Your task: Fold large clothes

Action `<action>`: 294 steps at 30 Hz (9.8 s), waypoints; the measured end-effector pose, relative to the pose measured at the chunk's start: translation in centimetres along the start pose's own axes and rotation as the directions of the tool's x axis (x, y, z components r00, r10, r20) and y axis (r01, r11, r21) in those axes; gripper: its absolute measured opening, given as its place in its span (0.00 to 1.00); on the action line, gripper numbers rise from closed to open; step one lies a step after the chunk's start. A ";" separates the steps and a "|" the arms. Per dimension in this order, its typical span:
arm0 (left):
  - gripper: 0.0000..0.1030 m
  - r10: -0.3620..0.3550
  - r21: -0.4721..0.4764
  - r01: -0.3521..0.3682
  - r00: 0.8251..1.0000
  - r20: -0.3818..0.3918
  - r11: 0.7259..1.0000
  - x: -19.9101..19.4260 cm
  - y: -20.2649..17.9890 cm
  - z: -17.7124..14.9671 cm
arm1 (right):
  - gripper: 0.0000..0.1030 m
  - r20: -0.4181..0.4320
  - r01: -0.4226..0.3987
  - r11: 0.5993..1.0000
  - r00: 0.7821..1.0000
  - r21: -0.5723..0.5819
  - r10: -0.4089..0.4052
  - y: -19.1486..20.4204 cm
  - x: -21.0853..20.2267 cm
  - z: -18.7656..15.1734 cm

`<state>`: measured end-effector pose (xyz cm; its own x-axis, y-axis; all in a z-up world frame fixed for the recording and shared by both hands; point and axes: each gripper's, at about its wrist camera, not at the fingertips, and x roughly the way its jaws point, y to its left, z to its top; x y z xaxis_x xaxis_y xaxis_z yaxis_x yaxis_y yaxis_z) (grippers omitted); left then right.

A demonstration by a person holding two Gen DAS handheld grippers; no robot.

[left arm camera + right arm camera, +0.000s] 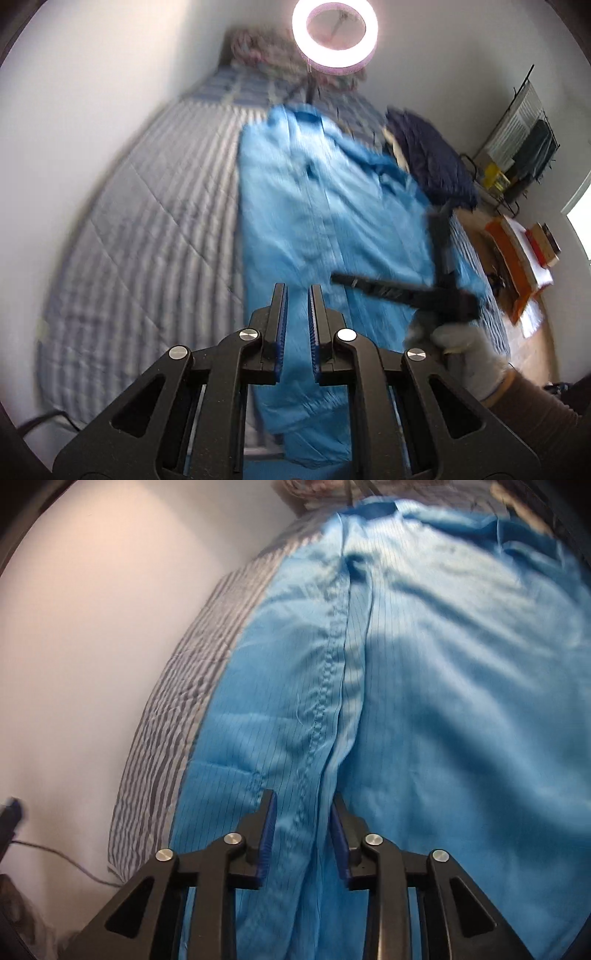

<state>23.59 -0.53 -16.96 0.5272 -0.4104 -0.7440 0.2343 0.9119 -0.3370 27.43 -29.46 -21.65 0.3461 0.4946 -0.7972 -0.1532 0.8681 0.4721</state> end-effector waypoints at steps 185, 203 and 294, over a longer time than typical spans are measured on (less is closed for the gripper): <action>0.29 -0.215 0.028 0.235 0.924 -0.316 0.972 11.6 -13.8 -5.5 | 0.48 0.134 -0.143 0.948 0.985 0.283 0.109 -22.9 -16.2 -11.7; 0.29 -0.101 0.115 0.165 0.897 -0.429 0.980 17.5 -16.4 -9.2 | 0.05 0.127 0.022 0.964 0.990 0.264 -0.058 -22.5 -18.7 -15.0; 0.29 -0.060 0.287 0.142 0.959 -0.277 0.947 23.3 -25.1 -7.1 | 0.03 0.265 -0.249 0.898 0.951 0.362 0.157 -27.9 -17.4 -12.5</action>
<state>24.18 -33.03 -29.87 0.2653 -0.4492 -0.8531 0.5312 0.8065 -0.2595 14.14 -61.76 -25.67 0.5508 0.5957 -0.5847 0.1111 0.6419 0.7587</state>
